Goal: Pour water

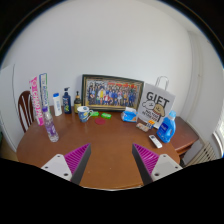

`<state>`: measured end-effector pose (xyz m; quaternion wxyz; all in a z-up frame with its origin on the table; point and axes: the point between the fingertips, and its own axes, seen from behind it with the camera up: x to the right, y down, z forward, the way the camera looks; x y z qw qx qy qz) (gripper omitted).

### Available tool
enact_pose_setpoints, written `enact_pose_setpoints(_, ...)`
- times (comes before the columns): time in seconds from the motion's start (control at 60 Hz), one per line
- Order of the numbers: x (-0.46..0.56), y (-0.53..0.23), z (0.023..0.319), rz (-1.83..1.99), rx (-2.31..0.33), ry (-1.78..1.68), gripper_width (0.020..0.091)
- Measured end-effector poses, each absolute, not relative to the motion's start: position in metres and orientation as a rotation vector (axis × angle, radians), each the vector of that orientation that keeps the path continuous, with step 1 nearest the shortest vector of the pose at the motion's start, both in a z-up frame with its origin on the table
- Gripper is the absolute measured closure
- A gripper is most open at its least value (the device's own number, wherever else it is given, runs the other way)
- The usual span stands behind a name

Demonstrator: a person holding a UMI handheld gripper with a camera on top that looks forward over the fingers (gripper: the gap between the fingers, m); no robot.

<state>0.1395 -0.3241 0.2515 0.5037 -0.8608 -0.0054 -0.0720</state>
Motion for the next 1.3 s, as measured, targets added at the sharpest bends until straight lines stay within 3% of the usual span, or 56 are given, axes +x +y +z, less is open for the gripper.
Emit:
enact_pose_setpoints(0.483, -0.046, -0.304, 0.178, 0.007, -2.113, -0.243, 0.0249)
enact_pose_setpoints(0.733, -0.169, -0.213, 0.144, 0.135, -2.019, -0.190, 0.0246)
enact_pose_setpoints(0.933, -0.203, -0.126, 0.106, 0.091, -1.940, -0.113, 0.0263)
enact_pose_setpoints(1.067, -0.204, -0.091, 0.085, 0.043, -1.923, -0.063, 0.0342)
enact_pose_setpoints(1.133, -0.200, -0.081, 0.080, 0.012, -1.906, -0.063, 0.0444)
enact_pose_setpoints(1.183, -0.198, -0.076, 0.081, -0.005, -1.886, -0.053, 0.0578)
enact_pose_setpoints(1.3, -0.198, -0.076, 0.083, 0.000, -1.860, -0.050, 0.0653)
